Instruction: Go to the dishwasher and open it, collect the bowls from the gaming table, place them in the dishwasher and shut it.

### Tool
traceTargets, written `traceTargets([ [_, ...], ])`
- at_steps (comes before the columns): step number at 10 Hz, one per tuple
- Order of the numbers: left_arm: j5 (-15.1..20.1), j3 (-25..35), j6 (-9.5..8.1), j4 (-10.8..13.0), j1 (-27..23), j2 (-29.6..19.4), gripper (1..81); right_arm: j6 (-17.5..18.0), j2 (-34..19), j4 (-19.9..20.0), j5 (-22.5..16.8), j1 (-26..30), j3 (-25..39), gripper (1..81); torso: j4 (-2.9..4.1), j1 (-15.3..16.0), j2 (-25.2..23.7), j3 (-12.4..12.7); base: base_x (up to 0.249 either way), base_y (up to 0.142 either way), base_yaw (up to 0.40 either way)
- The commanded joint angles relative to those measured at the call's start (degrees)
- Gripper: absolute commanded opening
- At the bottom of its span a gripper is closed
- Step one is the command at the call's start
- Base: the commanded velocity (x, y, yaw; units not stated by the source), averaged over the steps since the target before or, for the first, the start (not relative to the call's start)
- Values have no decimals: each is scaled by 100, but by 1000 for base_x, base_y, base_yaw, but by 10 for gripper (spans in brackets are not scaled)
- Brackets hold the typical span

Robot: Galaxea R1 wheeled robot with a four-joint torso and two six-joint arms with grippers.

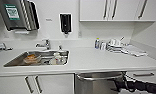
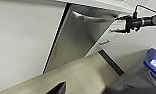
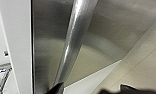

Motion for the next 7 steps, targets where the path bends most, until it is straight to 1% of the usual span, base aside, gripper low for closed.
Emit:
traceTargets([
  [1,61,88,9,8,-446,-197,811,520,-111,89,-179,928,-199,811,0,0,0,0,0,0,0],
  [2,61,79,9,8,-438,-198,811,714,-85,89,-506,1103,-296,811,0,0,0,0,0,0,0],
  [3,61,70,18,8,-446,-180,811,1011,-32,46,-1108,1375,-418,811,0,0,0,0,0,0,0],
  [4,61,70,18,8,-438,-171,811,1231,-14,-41,-1627,1647,-480,811,0,0,0,0,0,0,0],
  [5,61,70,18,8,-438,-154,811,1479,-23,-227,-1965,1851,-490,811,0,0,0,0,0,0,0],
  [6,61,70,18,8,-446,-136,811,1813,-23,-447,-2273,2008,-454,811,0,0,0,-2,0,0,0],
  [7,61,70,18,8,-438,-119,811,2247,-6,-811,-2587,2106,-376,811,0,0,0,-2,0,0,0],
])
